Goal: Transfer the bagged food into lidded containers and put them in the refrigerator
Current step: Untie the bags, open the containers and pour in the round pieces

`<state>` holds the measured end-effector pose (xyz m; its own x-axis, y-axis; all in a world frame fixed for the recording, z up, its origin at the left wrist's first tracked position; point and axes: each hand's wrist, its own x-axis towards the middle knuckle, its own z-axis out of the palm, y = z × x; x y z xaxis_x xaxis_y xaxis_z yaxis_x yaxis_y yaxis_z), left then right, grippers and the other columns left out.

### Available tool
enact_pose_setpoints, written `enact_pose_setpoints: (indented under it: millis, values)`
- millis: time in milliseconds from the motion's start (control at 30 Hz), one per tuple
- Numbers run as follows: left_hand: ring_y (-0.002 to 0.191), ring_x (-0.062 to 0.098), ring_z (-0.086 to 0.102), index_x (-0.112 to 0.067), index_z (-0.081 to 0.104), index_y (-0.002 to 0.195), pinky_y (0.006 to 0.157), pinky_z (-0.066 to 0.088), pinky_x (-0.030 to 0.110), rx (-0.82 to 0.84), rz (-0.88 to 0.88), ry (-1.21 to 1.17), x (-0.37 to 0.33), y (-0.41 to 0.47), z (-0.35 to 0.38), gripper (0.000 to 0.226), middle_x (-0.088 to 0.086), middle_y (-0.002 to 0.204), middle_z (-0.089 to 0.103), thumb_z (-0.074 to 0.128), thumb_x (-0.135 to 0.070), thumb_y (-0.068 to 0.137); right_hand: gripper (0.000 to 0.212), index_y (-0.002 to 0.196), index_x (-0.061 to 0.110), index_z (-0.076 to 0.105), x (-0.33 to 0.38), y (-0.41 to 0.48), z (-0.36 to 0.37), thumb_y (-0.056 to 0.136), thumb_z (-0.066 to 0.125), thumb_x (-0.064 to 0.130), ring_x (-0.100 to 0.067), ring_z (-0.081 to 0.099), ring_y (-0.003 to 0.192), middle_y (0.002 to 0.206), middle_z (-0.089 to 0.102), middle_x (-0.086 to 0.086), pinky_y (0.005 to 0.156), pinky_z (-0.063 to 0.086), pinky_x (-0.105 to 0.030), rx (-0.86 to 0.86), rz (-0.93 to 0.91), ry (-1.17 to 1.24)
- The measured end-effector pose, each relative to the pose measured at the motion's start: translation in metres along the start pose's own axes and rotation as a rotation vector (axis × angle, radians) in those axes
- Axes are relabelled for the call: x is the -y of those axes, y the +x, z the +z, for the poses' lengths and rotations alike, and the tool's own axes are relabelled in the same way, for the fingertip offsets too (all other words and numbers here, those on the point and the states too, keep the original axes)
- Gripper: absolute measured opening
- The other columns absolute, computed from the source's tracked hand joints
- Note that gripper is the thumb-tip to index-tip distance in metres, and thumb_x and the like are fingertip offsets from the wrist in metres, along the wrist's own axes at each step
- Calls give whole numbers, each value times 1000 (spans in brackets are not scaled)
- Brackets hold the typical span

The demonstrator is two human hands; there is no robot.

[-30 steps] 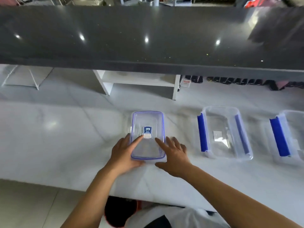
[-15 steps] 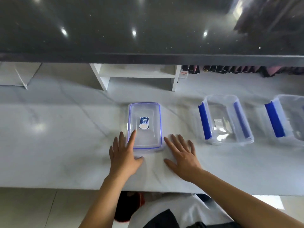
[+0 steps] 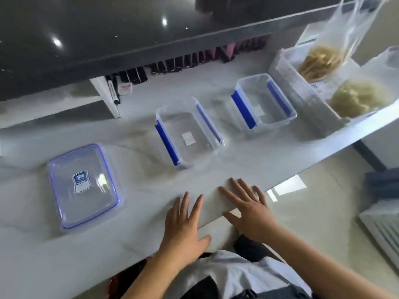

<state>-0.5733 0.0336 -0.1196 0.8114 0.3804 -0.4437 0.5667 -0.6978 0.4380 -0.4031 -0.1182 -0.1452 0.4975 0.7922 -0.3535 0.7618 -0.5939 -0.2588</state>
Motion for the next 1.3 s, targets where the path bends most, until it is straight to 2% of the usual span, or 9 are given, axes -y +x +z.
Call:
enact_pose_setpoints:
  millis: [133,200,367,500,733,967,1067,1167,1300]
  values:
    - [148,32,-27,-30,-19,155,121,-10,48,59,-7,191,-46,33,14,99,5,162,-29,52,-56,90,74,144,59,-22,-62,-33,-7,93,30,67,-15,-25,150,160,-27,16,122,-9,-51,18,67,-36]
    - [146,35,-32,-28,-23,154,120,-13,50,84,-20,248,-79,45,27,102,8,159,-34,53,-54,90,76,143,59,-24,-95,-44,-17,95,33,66,-19,-30,148,159,-31,14,121,-9,-55,35,129,-8]
    - [146,34,-32,-30,-27,151,120,-14,45,41,23,254,-165,79,61,104,2,154,-41,52,-56,89,78,150,56,-4,-186,-66,-54,76,10,78,-20,-20,151,166,-10,10,123,-3,-48,-76,244,147]
    - [148,26,-30,-35,-23,152,123,-6,41,-27,102,162,-238,121,72,100,-4,156,-39,54,-52,90,72,152,54,0,-261,-81,-89,93,38,68,-20,-20,151,165,-10,11,123,-3,-48,-164,275,168]
    - [145,7,-32,-51,-18,147,123,-6,35,-151,215,-25,-345,164,32,95,-21,155,-34,59,-49,92,70,152,54,11,-348,-89,-150,92,45,65,-17,-13,153,166,0,12,124,3,-48,-358,288,297]
    - [145,-13,-4,-60,8,148,118,11,25,-173,317,-378,-424,191,-37,84,-38,157,-2,67,-42,91,73,150,57,16,-398,-70,-224,87,51,66,-12,-1,154,165,8,15,124,10,-49,-495,285,507]
    - [141,-10,18,-65,24,142,110,23,27,-171,312,-599,-451,215,-61,74,-48,143,23,70,-44,88,77,149,53,28,-415,-57,-269,78,55,70,-7,18,150,161,25,18,122,22,-45,-532,250,687]
    - [136,-5,39,-57,47,133,111,34,32,-205,318,-848,-472,243,-76,59,-34,137,50,72,-47,80,71,139,50,46,-428,-38,-316,72,65,65,1,38,138,147,45,26,116,31,-36,-531,231,948]
    - [118,7,62,-33,70,115,94,48,20,-247,369,-1139,-498,268,-93,34,-10,119,70,66,-29,81,33,110,35,71,-437,1,-365,79,77,40,6,56,119,118,67,22,110,41,-34,-509,159,1130]
